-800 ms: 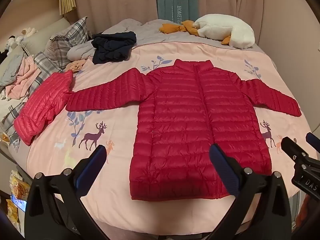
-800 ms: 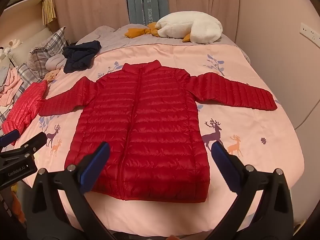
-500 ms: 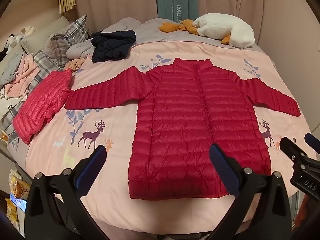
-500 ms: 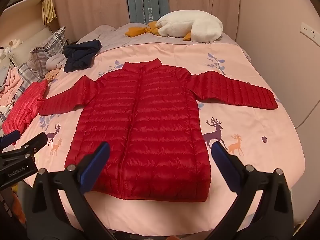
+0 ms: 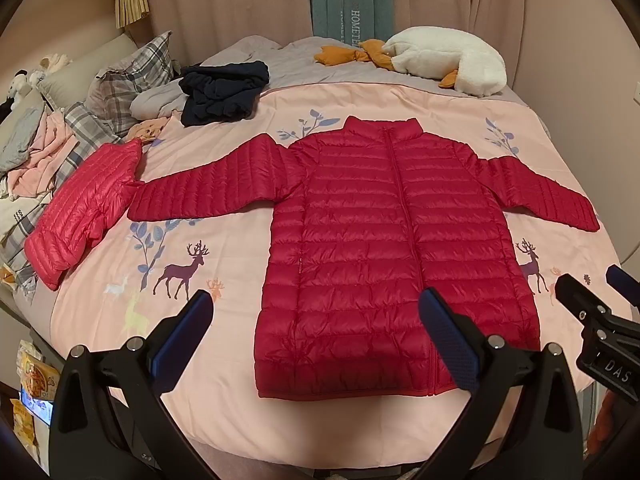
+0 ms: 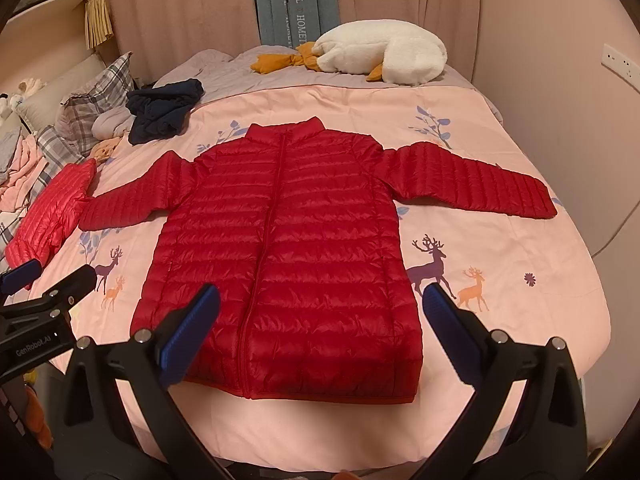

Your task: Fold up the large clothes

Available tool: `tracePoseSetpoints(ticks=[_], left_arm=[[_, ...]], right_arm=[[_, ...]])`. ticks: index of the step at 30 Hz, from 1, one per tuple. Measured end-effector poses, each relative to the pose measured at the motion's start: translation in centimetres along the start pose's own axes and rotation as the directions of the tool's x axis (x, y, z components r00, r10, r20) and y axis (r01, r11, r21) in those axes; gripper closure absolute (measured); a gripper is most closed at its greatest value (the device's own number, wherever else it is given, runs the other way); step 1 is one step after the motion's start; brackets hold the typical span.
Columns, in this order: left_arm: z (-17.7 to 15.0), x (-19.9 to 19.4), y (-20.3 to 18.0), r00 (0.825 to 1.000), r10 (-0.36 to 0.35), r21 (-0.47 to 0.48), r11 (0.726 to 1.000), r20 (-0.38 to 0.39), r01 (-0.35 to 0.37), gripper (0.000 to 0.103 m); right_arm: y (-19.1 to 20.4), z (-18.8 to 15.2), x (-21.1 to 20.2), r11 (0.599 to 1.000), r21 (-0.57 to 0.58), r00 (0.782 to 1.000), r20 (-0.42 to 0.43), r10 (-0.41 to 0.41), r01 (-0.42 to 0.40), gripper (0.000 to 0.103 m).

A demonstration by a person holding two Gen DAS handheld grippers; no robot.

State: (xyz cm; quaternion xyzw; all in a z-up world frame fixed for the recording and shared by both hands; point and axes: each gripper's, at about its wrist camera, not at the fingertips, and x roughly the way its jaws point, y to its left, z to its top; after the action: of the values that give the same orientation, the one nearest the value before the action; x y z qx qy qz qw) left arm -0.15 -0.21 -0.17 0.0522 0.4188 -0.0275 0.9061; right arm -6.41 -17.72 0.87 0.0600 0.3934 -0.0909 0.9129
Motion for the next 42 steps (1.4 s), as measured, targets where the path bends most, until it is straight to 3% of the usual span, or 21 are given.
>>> tracePoseSetpoints(ticks=[42], left_arm=[[-0.16, -0.11, -0.14, 1.0, -0.006, 0.004, 1.0, -0.002, 0.006, 0.001]], right_arm=[[0.68, -0.29, -0.25, 1.0, 0.004, 1.0, 0.0, 0.007, -0.007, 0.002]])
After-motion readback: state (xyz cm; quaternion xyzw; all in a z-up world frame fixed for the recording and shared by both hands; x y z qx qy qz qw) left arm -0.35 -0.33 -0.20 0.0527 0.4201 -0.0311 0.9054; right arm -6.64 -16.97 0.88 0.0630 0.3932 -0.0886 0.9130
